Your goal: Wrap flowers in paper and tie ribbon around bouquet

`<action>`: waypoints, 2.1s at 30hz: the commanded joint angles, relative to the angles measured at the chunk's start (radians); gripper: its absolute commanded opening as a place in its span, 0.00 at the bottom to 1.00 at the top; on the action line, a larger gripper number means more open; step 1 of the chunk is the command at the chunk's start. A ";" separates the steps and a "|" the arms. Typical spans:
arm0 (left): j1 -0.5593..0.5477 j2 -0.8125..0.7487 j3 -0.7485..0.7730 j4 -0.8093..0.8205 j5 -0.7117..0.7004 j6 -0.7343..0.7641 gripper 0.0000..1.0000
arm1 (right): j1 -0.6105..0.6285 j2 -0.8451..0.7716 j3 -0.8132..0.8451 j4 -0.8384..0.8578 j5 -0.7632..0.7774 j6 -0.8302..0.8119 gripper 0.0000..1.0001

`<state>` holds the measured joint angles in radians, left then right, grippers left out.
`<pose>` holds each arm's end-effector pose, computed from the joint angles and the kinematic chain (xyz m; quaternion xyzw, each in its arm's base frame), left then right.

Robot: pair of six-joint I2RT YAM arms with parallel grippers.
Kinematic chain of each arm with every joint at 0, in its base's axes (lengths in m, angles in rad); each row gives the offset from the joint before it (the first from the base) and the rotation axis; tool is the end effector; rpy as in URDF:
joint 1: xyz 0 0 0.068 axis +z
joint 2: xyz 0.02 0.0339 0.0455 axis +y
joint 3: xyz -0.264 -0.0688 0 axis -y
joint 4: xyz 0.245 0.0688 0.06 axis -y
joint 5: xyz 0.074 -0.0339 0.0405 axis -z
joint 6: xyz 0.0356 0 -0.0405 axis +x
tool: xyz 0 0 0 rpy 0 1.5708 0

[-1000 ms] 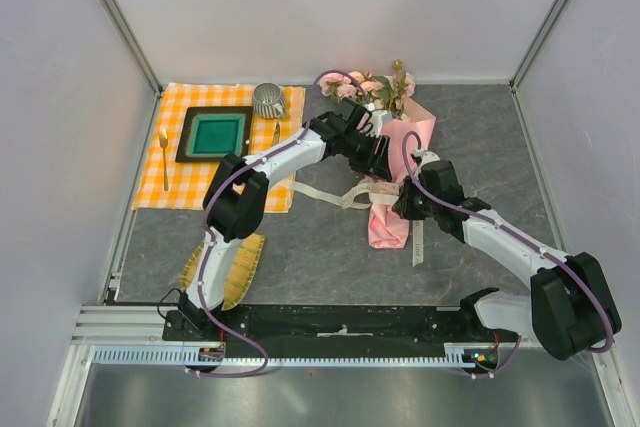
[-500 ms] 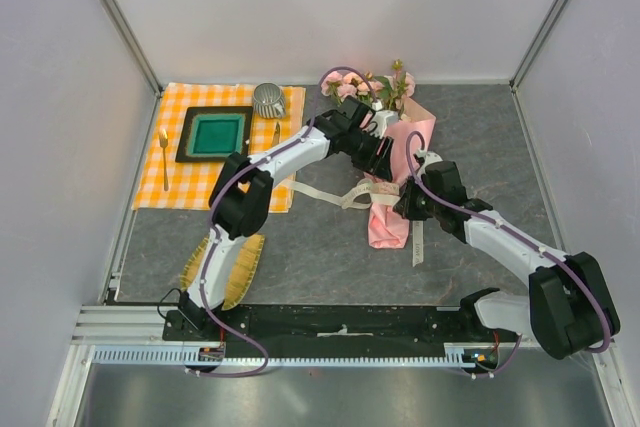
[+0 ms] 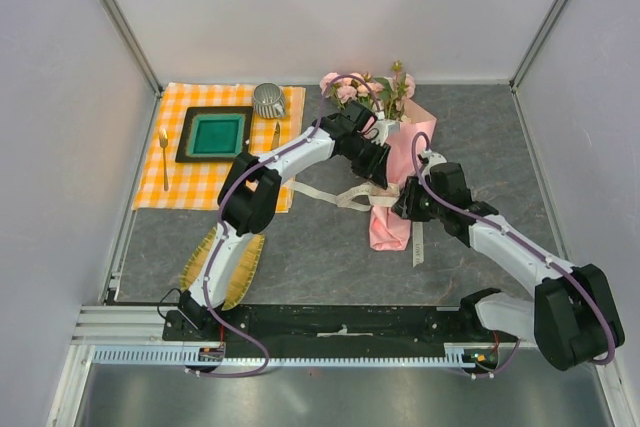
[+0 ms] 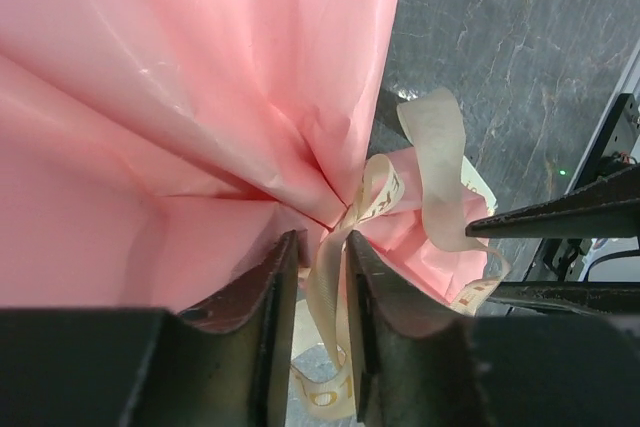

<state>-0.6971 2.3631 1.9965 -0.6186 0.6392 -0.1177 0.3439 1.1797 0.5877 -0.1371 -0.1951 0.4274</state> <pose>0.3811 -0.3468 0.1816 0.3466 0.8452 -0.3848 0.1324 0.2212 0.0865 0.1981 -0.0018 0.9093 0.2353 0.3433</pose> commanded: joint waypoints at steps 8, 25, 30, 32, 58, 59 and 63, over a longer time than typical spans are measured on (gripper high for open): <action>-0.005 -0.033 0.002 0.037 0.070 0.010 0.18 | -0.034 -0.089 0.043 -0.035 -0.053 0.010 0.56; -0.004 -0.062 -0.028 0.063 0.083 -0.014 0.08 | -0.036 0.086 0.112 0.051 0.028 -0.121 0.53; -0.004 -0.068 -0.028 0.065 0.089 -0.019 0.07 | -0.036 0.121 0.112 0.088 -0.006 -0.121 0.52; -0.004 -0.070 -0.027 0.071 0.093 -0.028 0.07 | -0.036 0.144 0.109 0.103 -0.018 -0.115 0.42; -0.004 -0.245 -0.367 0.427 0.261 -0.381 0.02 | -0.034 0.181 -0.370 1.069 0.118 0.612 0.00; -0.005 -0.248 -0.369 0.427 0.260 -0.381 0.02 | -0.034 0.187 -0.374 1.096 0.121 0.631 0.00; -0.007 -0.263 -0.398 0.427 0.248 -0.381 0.02 | -0.036 0.195 -0.394 1.168 0.160 0.765 0.00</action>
<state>-0.6975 2.1845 1.6218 -0.2523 0.8650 -0.4591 0.3099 1.3678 0.2169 0.8162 -0.0917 1.0096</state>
